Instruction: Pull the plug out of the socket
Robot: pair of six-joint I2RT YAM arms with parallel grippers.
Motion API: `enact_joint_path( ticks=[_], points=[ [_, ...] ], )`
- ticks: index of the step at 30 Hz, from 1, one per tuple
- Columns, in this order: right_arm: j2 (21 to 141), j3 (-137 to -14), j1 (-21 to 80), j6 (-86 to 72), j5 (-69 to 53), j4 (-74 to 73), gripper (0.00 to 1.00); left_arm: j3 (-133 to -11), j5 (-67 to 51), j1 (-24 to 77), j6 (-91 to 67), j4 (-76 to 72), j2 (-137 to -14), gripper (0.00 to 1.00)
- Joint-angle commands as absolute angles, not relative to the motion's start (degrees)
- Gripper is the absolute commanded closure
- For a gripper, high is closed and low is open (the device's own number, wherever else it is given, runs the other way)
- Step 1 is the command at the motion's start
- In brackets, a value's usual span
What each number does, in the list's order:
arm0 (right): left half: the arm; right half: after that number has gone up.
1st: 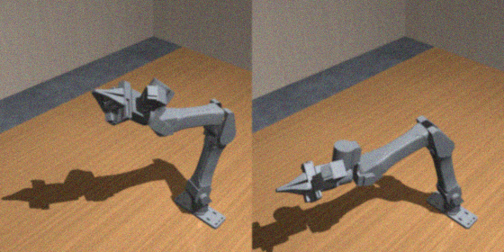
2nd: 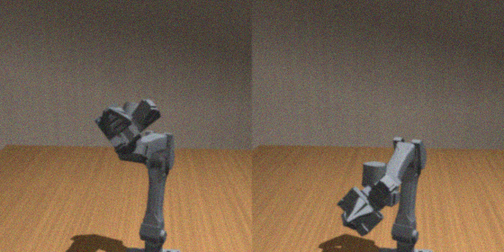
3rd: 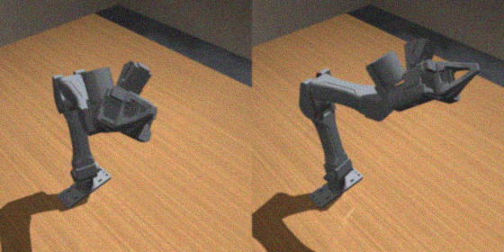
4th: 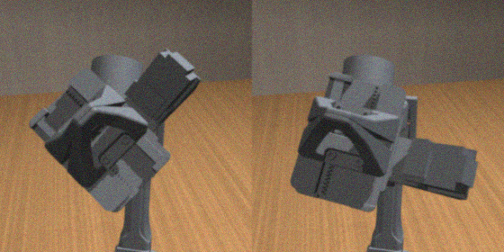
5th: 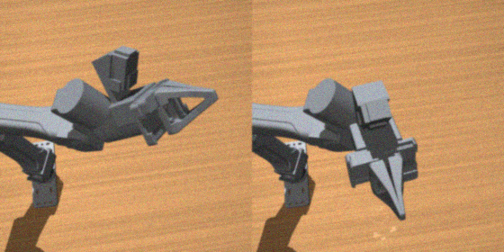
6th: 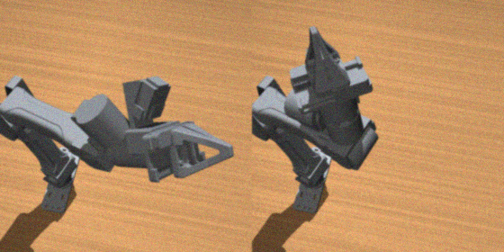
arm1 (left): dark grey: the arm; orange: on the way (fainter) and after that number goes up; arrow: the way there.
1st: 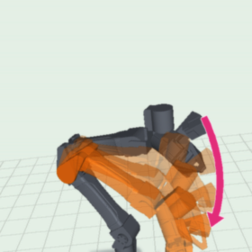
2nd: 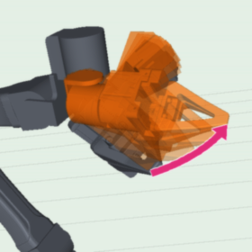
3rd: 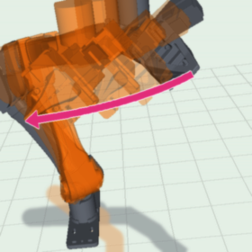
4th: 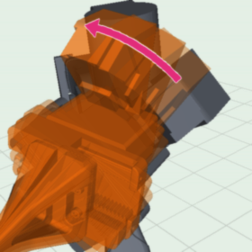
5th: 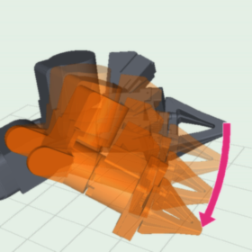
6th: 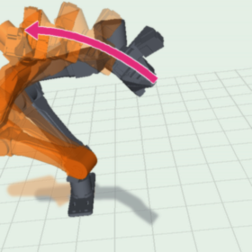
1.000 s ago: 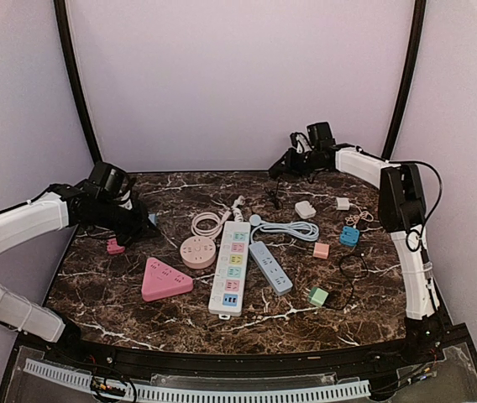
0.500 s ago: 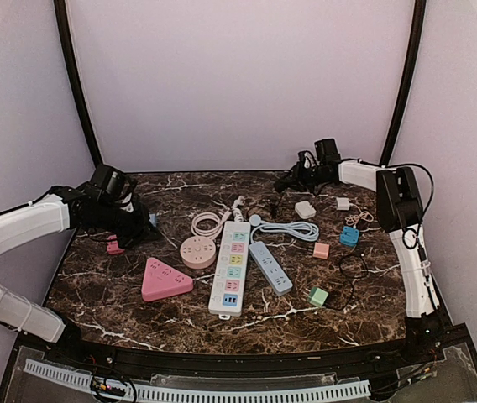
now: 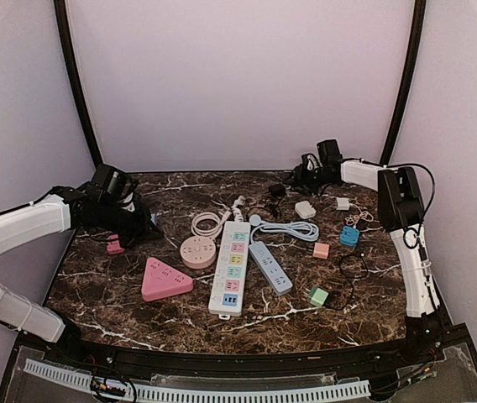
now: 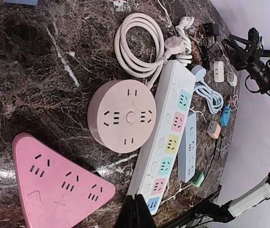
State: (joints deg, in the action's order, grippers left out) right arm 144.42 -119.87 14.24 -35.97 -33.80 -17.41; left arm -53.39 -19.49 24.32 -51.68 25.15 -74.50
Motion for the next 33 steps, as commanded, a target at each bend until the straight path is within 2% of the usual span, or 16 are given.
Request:
enact_joint_path(
  ticks=[1,4,7,12,14,15,19,22,26,28,29,31,33],
  points=[
    [141.2,-119.3,14.0,-34.1,-31.5,-18.8,0.56,-52.8,-19.4,24.6,-51.9,24.5,-74.8,0.98],
    [138.2,-117.6,14.1,-32.8,-30.2,-18.9,0.53,-52.9,-19.4,24.7,-51.8,24.0,-74.7,0.98],
    [133.9,-114.0,14.1,-31.1,-28.3,-18.2,0.45,-53.3,-19.0,24.7,-51.3,23.3,-74.6,0.97],
    [124.7,-104.9,14.4,-27.9,-23.5,-16.0,0.21,-54.6,-16.8,24.6,-49.2,22.2,-74.3,0.93],
    [120.4,-100.6,14.5,-26.7,-21.5,-14.7,0.06,-55.2,-15.7,24.6,-48.0,21.5,-74.3,0.91],
    [118.0,-98.2,14.6,-26.3,-20.4,-14.0,0.02,-55.7,-14.8,24.6,-47.2,21.3,-74.4,0.90],
    [107.3,-86.8,14.7,-24.9,-15.9,-9.6,0.01,-58.2,-11.4,24.6,-44.2,21.6,-75.0,0.85],
    [99.1,-78.3,14.8,-24.3,-11.9,-6.1,0.01,-59.3,-9.2,24.6,-41.8,21.0,-75.0,0.73],
    [87.8,-67.6,14.9,-23.1,-5.5,-2.4,0.01,-60.5,-4.5,24.5,-38.2,20.1,-74.4,0.48],
    [82.4,-63.1,14.8,-22.0,-2.5,-1.4,0.01,-61.1,-2.7,24.4,-36.2,20.0,-73.8,0.31],
    [79.9,-61.3,14.9,-21.3,-1.2,-1.1,0.01,-61.2,-2.2,24.3,-35.6,19.8,-73.2,0.08],
    [74.8,-57.4,14.8,-19.9,2.5,-0.3,0.01,-61.4,-0.9,24.1,-33.9,19.4,-72.2,0.02],
    [70.2,-53.8,14.8,-18.0,5.1,0.8,0.01,-61.5,1.1,24.0,-32.2,19.3,-71.3,0.01]
  ],
)
